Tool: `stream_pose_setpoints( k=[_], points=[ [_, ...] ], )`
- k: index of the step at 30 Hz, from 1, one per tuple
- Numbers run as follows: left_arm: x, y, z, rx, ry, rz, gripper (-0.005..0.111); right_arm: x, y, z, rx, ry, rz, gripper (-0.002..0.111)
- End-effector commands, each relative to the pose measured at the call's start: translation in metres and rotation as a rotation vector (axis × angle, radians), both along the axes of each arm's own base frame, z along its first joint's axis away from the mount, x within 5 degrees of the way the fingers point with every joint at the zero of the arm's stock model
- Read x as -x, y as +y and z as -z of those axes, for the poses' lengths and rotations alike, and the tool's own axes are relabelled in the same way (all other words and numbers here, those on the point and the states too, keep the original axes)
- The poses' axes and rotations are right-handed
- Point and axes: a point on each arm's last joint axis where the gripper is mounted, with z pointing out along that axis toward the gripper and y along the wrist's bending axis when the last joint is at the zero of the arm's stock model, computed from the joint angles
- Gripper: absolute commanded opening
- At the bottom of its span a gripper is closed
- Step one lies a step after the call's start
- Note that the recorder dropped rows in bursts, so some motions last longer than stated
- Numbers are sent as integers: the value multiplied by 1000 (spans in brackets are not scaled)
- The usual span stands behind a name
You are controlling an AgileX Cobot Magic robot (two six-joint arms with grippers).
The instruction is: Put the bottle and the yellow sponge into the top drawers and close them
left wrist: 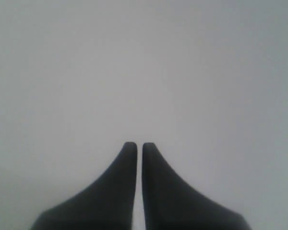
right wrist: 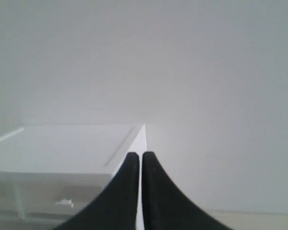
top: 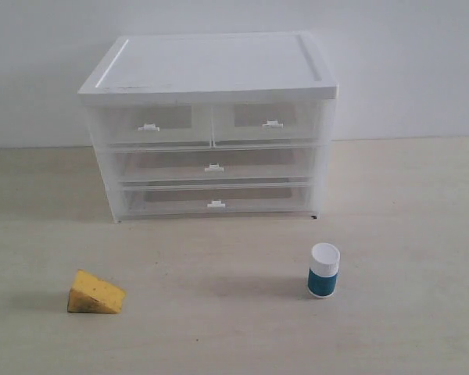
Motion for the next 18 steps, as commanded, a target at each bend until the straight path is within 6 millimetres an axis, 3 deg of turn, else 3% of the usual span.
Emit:
stream_pose_setpoints(
  k=[1, 11, 16, 18],
  points=[
    [-36, -5, -15, -76, 97, 2, 4, -31, 10, 9, 40, 63, -28, 0],
    [-130, -31, -21, -256, 293, 165, 4, -68, 50, 43, 46, 105, -150, 0],
    [-177, -60, -19, -322, 341, 276, 4, -82, 74, 65, 39, 153, -182, 0],
    [-203, -81, -16, -376, 367, 325, 4, -94, 87, 78, 0, 205, -172, 0]
  ],
)
